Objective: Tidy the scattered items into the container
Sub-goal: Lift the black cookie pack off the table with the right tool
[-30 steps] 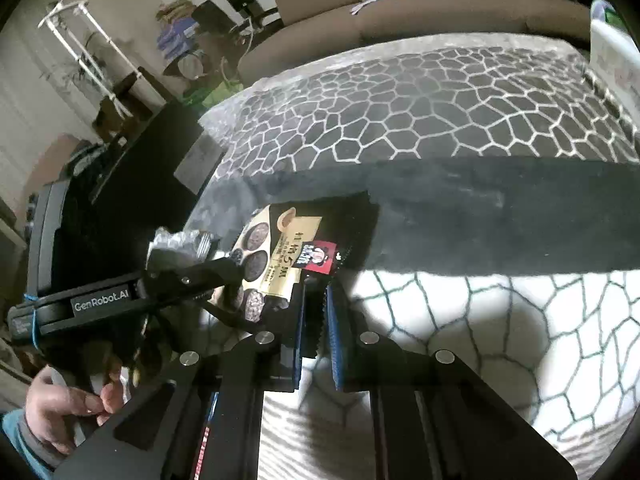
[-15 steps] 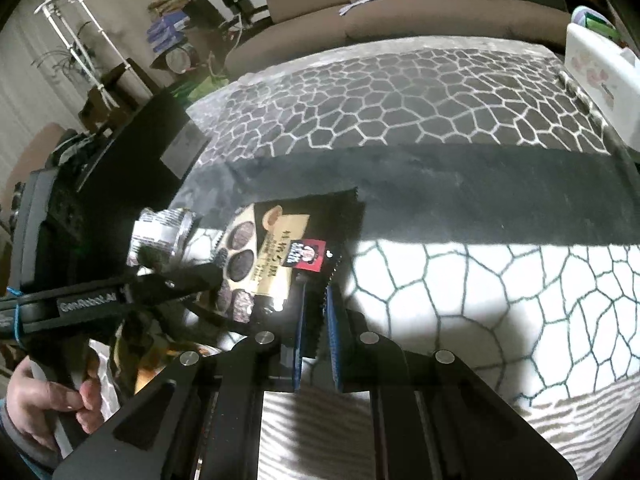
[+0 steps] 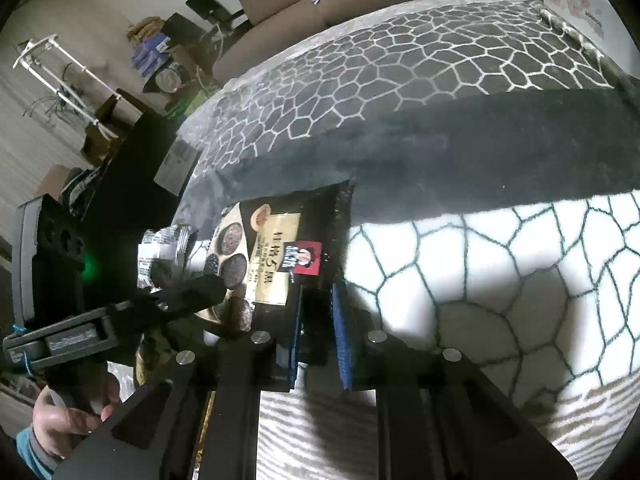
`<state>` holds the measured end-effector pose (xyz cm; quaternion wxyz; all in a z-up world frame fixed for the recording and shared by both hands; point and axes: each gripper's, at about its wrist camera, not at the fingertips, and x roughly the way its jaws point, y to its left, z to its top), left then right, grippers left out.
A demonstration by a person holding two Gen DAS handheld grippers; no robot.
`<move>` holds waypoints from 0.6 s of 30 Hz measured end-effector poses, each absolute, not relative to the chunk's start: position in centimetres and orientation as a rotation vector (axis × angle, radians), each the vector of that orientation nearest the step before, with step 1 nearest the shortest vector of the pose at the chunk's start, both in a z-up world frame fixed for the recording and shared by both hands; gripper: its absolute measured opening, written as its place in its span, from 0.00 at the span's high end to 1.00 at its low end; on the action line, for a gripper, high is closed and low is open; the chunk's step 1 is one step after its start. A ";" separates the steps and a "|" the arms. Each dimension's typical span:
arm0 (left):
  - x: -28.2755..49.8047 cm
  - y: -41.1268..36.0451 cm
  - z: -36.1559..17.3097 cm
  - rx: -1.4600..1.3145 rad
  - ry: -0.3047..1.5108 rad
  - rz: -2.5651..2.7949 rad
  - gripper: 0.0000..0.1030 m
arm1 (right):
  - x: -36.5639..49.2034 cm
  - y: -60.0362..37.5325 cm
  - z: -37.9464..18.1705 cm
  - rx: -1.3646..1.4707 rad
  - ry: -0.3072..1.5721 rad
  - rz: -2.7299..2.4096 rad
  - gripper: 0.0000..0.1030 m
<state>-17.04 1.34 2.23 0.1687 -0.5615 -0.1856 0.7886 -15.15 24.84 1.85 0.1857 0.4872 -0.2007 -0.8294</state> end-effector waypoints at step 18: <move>-15.9 0.6 5.2 -1.534 -0.611 2.206 0.84 | -13.6 24.8 6.1 1.263 -0.519 -2.400 0.92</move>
